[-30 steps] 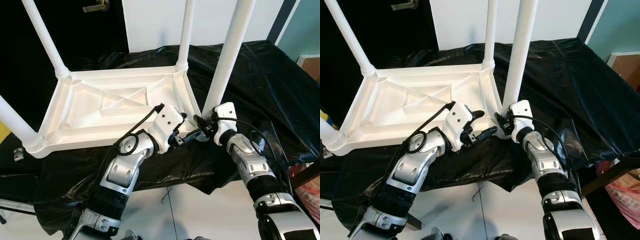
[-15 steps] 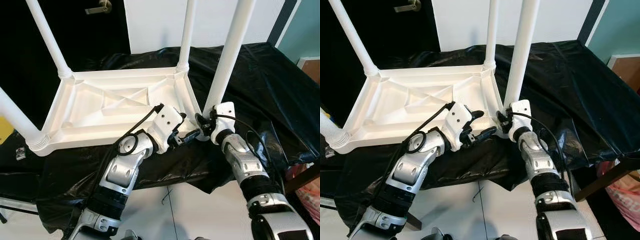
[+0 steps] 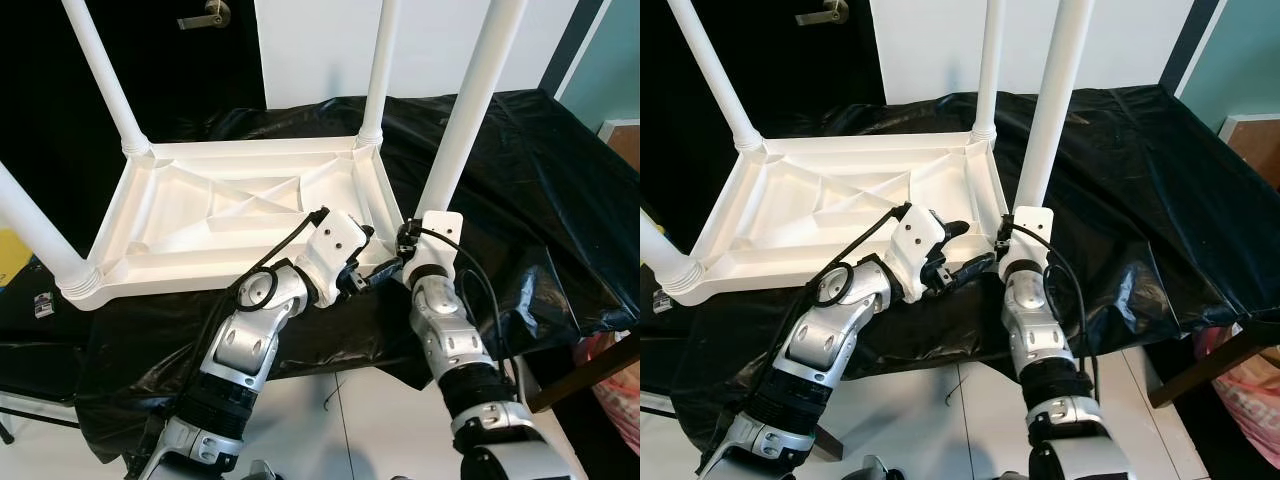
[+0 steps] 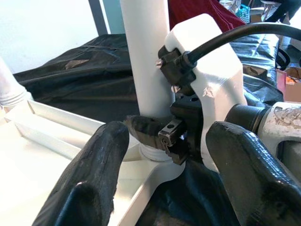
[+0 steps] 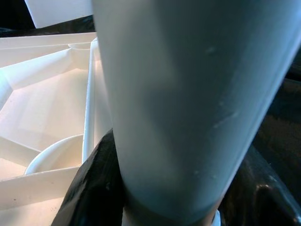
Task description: Building children table
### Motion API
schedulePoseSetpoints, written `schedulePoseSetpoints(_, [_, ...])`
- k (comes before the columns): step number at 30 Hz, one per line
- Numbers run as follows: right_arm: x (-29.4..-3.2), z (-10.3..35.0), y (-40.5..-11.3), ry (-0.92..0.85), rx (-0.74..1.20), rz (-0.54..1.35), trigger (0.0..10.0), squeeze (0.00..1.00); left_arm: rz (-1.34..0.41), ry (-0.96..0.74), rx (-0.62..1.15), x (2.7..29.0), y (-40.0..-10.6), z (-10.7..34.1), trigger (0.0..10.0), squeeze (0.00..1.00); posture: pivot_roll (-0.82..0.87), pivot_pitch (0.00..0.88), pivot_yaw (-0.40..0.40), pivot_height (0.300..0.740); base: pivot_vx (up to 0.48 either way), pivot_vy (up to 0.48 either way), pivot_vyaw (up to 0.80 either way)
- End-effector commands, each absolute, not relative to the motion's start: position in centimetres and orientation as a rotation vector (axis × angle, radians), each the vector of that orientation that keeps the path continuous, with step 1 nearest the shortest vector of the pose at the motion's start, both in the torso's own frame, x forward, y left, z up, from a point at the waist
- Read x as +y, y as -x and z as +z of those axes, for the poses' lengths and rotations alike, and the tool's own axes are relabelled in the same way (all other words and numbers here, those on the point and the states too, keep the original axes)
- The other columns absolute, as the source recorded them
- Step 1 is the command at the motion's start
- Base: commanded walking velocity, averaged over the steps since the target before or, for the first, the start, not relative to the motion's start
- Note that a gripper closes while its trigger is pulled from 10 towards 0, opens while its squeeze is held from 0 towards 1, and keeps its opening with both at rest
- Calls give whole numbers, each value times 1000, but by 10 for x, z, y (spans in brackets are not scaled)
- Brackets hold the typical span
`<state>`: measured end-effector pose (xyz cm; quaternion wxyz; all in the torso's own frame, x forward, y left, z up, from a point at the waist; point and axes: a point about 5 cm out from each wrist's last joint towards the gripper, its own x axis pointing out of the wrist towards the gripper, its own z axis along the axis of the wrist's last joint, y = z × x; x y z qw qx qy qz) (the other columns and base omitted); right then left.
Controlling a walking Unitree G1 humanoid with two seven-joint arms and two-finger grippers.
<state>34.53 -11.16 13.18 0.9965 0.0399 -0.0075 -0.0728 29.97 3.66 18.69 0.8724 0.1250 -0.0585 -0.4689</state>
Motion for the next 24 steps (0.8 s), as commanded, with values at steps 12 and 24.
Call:
schedulePoseSetpoints(12, [-109, 126, -340, -163, -2, -89, 10000, 1000, -923, -267, -124, 37, -301, 185, 10000, 0, -19, 26, -17, 740, 0, 0, 0])
schedulePoseSetpoints(24, [-126, 133, -338, -166, -80, 114, 10000, 1000, -922, -266, -122, 38, -301, 185, 10000, 0, -21, 31, -14, 740, 0, 0, 0])
